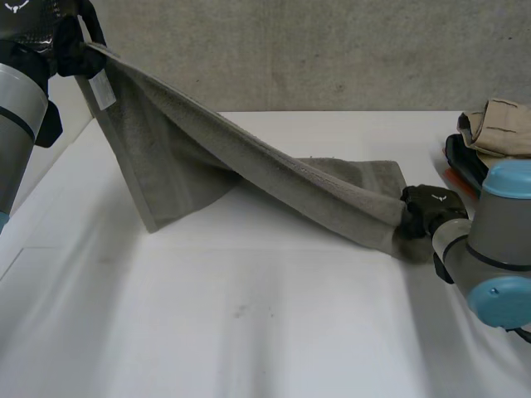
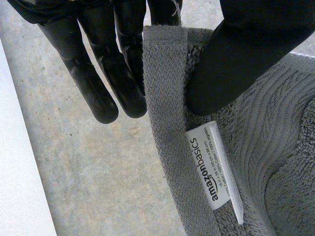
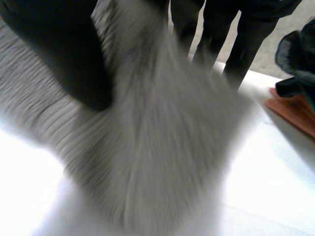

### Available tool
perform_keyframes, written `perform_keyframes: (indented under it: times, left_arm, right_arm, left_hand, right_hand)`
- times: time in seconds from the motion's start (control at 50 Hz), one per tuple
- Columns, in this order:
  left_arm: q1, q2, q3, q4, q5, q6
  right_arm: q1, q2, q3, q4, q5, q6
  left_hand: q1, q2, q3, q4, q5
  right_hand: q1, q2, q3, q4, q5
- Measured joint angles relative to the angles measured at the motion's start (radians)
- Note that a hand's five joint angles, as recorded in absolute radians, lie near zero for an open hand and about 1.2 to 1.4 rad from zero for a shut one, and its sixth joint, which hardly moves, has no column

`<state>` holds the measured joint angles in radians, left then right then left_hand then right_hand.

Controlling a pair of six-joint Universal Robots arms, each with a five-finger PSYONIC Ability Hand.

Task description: Fold the laundry.

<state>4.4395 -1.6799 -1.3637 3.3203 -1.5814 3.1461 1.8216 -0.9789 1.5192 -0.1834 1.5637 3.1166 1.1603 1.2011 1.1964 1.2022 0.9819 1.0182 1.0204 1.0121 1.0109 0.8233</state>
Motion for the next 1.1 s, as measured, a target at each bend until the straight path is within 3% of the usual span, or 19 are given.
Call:
perform_keyframes:
  times: [0.04,0.18,0.24,0.32,0.42,0.46,0.52,0.7,0.84,0.98,1.06,1.1]
  left_arm:
    - [0.003,-0.001,-0.004,-0.002,0.001,-0.006]
    - [0.012,-0.002,-0.024,-0.014,0.003,-0.002]
    - [0.018,0.0,-0.028,-0.038,0.005,0.005]
    - [0.036,0.022,-0.029,-0.132,0.009,0.047]
    - [0.064,0.07,-0.026,-0.239,0.017,0.163]
    - [0.069,0.083,-0.026,-0.259,0.02,0.197]
    - [0.079,0.124,-0.027,-0.305,0.031,0.318]
    - [0.074,0.085,-0.044,-0.413,0.044,0.523]
    - [0.071,-0.132,0.005,-0.423,0.045,0.593]
    - [0.063,-0.373,0.196,-0.293,0.041,0.626]
    - [0.057,-0.486,0.368,-0.054,0.041,0.602]
    - [0.058,-0.504,0.428,0.111,0.038,0.561]
  right_arm:
    - [-0.013,-0.004,0.015,0.001,-0.037,-0.008]
    - [-0.042,-0.086,0.036,0.008,-0.079,-0.051]
    - [-0.065,-0.165,0.037,0.03,-0.09,-0.125]
    - [-0.098,-0.323,-0.003,0.152,-0.121,-0.35]
    - [-0.109,-0.474,-0.122,0.383,-0.145,-0.583]
    - [-0.109,-0.483,-0.133,0.403,-0.146,-0.596]
    - [-0.113,-0.553,-0.254,0.609,-0.159,-0.688]
    - [-0.114,-0.48,-0.325,0.783,-0.168,-0.782]
    - [-0.095,-0.319,-0.338,0.769,-0.152,-0.827]
    - [-0.054,-0.149,-0.465,0.641,-0.096,-0.774]
    - [-0.021,-0.088,-0.556,0.379,-0.054,-0.676]
    - [-0.008,-0.084,-0.576,0.161,-0.039,-0.603]
  left_hand:
    - [0.0,0.0,0.0,0.0,0.0]
    - [0.0,0.0,0.0,0.0,0.0]
    - [0.0,0.0,0.0,0.0,0.0]
    - [0.0,0.0,0.0,0.0,0.0]
    - [0.0,0.0,0.0,0.0,0.0]
    - [0.0,0.0,0.0,0.0,0.0]
    - [0.0,0.0,0.0,0.0,0.0]
    - [0.0,0.0,0.0,0.0,0.0]
    - [0.0,0.0,0.0,0.0,0.0]
    - [0.0,0.0,0.0,0.0,0.0]
    - [0.0,0.0,0.001,0.0,0.0]
    - [0.0,0.0,0.001,0.0,0.0]
  right_hand:
    - [0.122,0.153,0.155,0.159,0.152]
    - [0.122,0.158,0.175,0.185,0.158]
    - [0.122,0.158,0.175,0.186,0.158]
    - [0.122,0.158,0.177,0.187,0.158]
    - [0.122,0.159,0.178,0.187,0.158]
    - [0.122,0.159,0.178,0.187,0.158]
    - [0.122,0.159,0.178,0.187,0.158]
    - [0.122,0.159,0.178,0.187,0.158]
    - [0.122,0.159,0.178,0.187,0.158]
    - [0.122,0.161,0.181,0.187,0.158]
    - [0.122,0.161,0.181,0.187,0.158]
    - [0.122,0.161,0.182,0.188,0.158]
